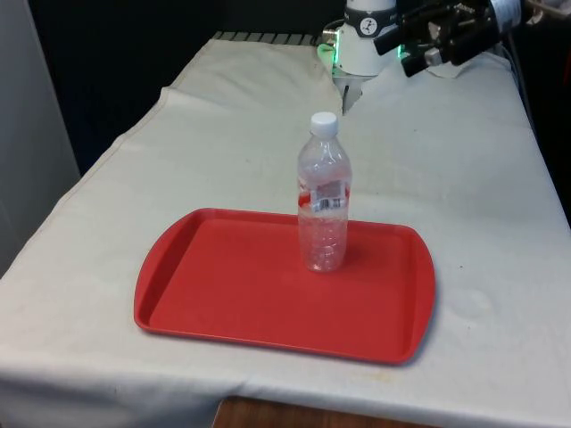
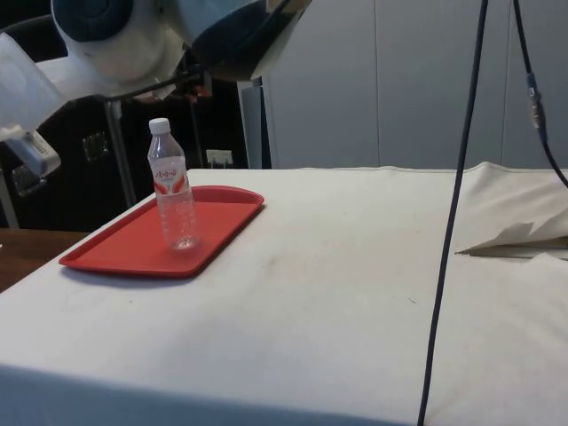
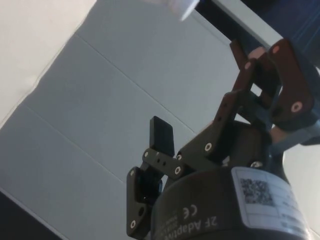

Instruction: Place the bottle upright on the tray.

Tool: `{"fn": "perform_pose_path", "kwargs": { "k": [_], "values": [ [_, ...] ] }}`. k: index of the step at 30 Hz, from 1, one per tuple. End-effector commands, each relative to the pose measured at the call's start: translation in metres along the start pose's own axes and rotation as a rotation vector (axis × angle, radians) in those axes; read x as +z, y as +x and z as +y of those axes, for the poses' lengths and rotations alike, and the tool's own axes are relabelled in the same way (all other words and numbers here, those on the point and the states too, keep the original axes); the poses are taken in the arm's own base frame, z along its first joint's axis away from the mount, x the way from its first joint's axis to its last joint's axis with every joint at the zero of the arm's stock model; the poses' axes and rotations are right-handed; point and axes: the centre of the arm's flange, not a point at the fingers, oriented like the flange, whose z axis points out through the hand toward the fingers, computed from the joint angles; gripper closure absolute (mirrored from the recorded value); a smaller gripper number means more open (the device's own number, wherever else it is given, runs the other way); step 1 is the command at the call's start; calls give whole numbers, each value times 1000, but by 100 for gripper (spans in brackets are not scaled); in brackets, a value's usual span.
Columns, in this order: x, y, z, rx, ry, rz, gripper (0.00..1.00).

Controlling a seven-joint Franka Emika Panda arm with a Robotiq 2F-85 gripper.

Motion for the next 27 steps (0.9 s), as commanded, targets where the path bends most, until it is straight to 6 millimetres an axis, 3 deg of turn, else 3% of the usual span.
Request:
{"fn": "perform_pose_path", "kwargs": {
  "k": [1,12,27],
  "values": [
    [-2,6,2,5,2,-10,0],
    [-2,32,7,40,-10,-21,0],
    [7,50,12,91,-35,-77,0]
  ]
}}
